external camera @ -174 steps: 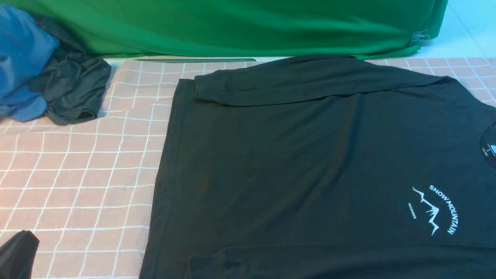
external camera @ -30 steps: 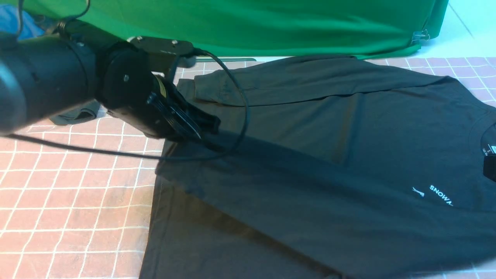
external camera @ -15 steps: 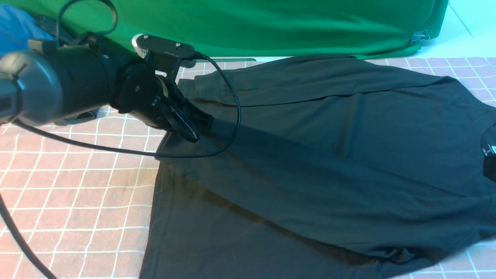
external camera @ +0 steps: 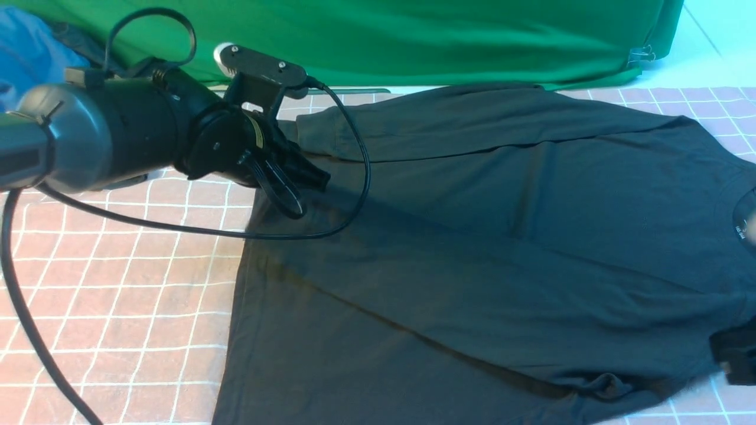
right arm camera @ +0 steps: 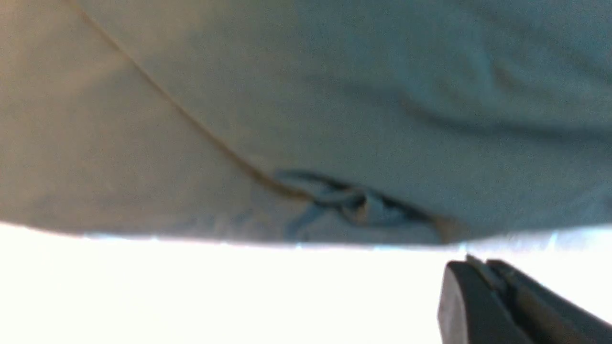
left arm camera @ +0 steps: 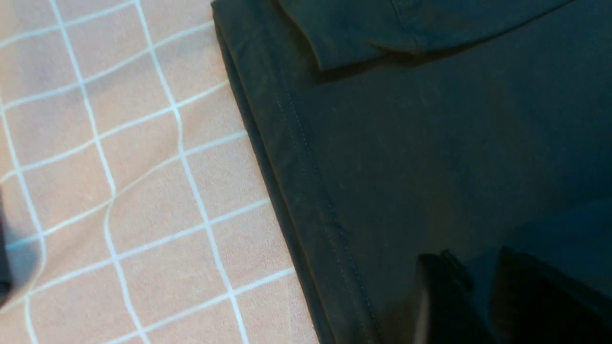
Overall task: Fold a long-sleeved shirt over a pink coffee tablecloth.
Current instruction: 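Fold the left side of the black T-shirt inward over its body, then grab the top left corner of the dark shirt with the left gripper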
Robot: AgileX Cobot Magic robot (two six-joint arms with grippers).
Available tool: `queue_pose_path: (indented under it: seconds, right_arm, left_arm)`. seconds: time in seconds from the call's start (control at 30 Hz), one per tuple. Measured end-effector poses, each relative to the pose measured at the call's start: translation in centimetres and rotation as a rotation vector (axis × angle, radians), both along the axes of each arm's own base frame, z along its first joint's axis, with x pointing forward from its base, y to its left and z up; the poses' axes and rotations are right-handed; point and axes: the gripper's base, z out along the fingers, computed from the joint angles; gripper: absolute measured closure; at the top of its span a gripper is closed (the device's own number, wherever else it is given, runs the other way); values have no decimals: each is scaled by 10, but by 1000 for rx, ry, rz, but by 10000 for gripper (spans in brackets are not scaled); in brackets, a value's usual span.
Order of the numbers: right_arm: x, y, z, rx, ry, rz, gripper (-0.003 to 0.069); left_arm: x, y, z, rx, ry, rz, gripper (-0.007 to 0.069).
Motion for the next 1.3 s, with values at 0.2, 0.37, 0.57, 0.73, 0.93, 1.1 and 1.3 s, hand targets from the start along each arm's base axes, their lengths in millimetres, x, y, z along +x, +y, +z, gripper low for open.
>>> queue_pose_path:
  seconds: [0.2,0.37,0.57,0.73,0.93,1.1,1.3]
  right_arm:
    - [24,6,-35,-73,208,42,428]
    - [40,15,-59,-66,292,118,321]
    - [59,23,-84,-44,319,128,308]
    - [68,25,-97,-48,312,124,300]
    - [79,26,-103,-55,247,114,253]
    - [85,27,-114,-71,270,135,289]
    - [85,28,-114,-78,278,172,584]
  left_arm:
    - [-11,5,2,-63,108,143,265]
    - [-29,5,12,-168,237,228,326]
    - [-48,0,20,-256,339,217,515]
    - [-59,0,26,-282,355,193,607]
    - [-62,0,30,-304,358,193,612]
    - [-64,-3,30,-343,379,195,611]
    - [-65,-4,30,-346,391,189,611]
